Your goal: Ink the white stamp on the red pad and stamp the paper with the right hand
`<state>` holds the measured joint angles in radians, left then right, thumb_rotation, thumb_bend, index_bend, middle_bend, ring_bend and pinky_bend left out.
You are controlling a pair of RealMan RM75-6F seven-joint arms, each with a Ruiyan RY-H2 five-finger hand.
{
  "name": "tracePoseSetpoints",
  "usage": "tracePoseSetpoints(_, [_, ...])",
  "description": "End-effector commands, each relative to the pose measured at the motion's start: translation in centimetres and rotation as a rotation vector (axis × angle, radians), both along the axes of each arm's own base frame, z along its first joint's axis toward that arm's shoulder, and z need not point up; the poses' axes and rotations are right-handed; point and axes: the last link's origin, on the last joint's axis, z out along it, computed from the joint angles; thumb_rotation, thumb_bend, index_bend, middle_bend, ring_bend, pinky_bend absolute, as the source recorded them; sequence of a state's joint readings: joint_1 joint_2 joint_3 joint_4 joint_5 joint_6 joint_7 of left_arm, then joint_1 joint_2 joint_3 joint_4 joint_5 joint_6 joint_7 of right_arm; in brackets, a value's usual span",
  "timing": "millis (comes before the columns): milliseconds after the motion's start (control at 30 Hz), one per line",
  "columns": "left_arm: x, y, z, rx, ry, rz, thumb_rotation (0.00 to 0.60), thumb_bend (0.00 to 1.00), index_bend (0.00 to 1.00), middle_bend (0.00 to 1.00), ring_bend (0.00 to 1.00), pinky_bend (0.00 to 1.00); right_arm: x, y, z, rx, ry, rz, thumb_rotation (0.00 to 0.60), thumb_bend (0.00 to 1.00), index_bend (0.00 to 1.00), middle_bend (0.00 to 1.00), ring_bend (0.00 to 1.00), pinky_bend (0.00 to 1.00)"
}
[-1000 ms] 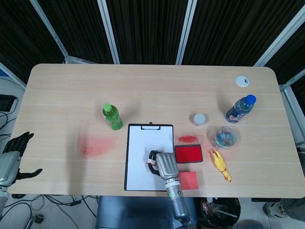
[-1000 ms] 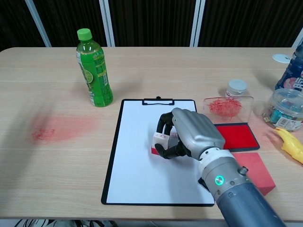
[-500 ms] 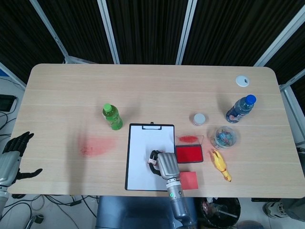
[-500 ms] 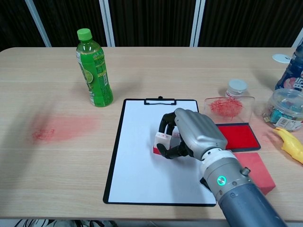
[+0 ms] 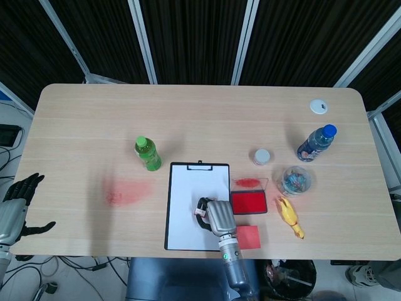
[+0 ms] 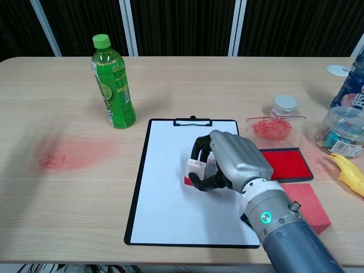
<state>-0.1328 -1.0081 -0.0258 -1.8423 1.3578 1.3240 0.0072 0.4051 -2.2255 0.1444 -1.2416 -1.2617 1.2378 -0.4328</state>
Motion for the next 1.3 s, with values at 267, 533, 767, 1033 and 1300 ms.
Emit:
tracePoseSetpoints(267, [0.01,0.00,0.01,0.001,0.000,0.000,0.600,0.01,0.00,0.00,0.00,0.00,-0.04,0.17,-0.12,0.007,0.000,-0.001,0.600,0.65,0.89,0.77,0.84,0.92])
tracePoseSetpoints(533, [-0.02,0.00,0.02,0.001,0.001,0.001,0.600,0.01,0.00,0.00,0.00,0.00,-0.10,0.34,-0.29,0.016,0.003,-0.004,0.600,0.65,0.89,0.77,0.84,0.92])
tracePoseSetpoints(767, [0.00,0.02,0.02,0.002,0.001,0.000,0.600,0.01,0.00,0.00,0.00,0.00,-0.08,0.39,-0.31,0.018,0.003,-0.002,0.600,0.65,0.89,0.77,0.84,0.92])
tracePoseSetpoints(1033, [-0.01,0.02,0.01,0.002,0.001,0.001,0.600,0.01,0.00,0.00,0.00,0.00,-0.10,0.52,-0.41,0.024,0.005,-0.002,0.600,0.66,0.89,0.77,0.84,0.92])
tracePoseSetpoints(1300, [-0.03,0.02,0.03,0.002,0.001,0.002,0.600,0.01,0.00,0.00,0.00,0.00,-0.10,0.49,-0.36,0.021,0.002,-0.002,0.600,0.66,0.89,0.77,0.84,0.92])
